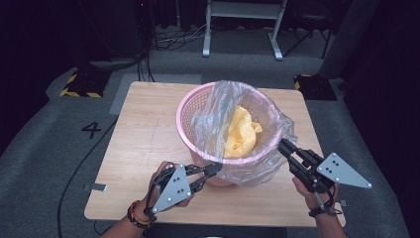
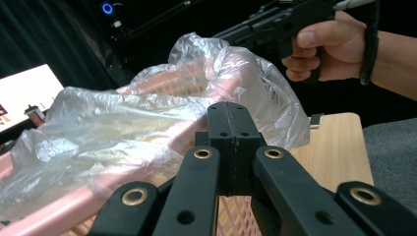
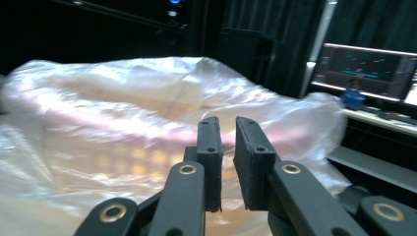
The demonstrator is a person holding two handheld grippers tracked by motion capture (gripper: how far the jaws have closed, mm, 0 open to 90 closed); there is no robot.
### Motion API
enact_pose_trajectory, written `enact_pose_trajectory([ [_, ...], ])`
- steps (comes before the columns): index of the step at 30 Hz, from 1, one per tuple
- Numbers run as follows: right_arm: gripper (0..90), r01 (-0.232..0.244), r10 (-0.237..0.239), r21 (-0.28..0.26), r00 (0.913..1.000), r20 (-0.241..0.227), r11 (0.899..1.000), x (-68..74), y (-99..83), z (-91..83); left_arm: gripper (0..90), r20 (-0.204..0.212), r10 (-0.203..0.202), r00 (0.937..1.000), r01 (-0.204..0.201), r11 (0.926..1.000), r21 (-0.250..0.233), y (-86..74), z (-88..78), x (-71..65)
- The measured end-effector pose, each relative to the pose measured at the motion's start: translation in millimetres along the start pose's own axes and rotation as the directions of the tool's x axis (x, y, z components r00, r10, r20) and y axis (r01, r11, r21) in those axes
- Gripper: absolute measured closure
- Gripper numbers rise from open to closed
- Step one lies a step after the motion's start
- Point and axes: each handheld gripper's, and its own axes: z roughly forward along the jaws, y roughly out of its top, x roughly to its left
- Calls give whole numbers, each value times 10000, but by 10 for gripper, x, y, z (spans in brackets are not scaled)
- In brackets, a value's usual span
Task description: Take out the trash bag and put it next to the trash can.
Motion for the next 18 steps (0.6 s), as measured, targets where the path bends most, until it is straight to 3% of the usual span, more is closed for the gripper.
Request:
enact_pose_trajectory([
  [2,885,-42,38,-70,9985,-550,10000,44,-36,-13,900,83,23,10000,-25,9998,203,-44,47,-27],
  [3,885,-42,38,-70,9985,-550,10000,44,-36,-13,900,83,23,10000,-25,9998,203,-44,47,-27],
  [6,882,-276,257,-124,9908,-1329,9995,102,-83,-13,900,242,-115,9996,106,9993,370,-100,99,-28],
  [8,850,-313,300,-72,9897,-1398,9995,122,-123,-12,900,221,-41,9997,31,9990,435,-107,109,-39],
  [10,810,-323,319,-9,9906,-1333,9995,125,-141,-15,900,218,177,9996,-191,9975,676,-135,137,-60],
  [11,665,-447,440,-43,9936,-1044,9990,112,-161,-30,900,358,19,9994,-51,9959,901,-194,180,-60],
  [14,595,-611,599,-144,9956,-724,9980,72,-154,-50,900,369,-83,9993,45,9947,1030,-247,208,-53],
  [15,506,-834,818,-467,9960,-347,9954,0,-132,-110,900,398,-83,9992,39,9938,1109,-256,207,-37],
  [17,480,-928,920,-566,9956,-175,9941,-29,-122,-131,900,371,-71,9993,28,9934,1148,-258,199,-35],
  [18,426,-1216,1236,-518,9917,369,9912,-146,-91,-169,900,364,-73,9993,30,9933,1158,-263,191,-35],
])
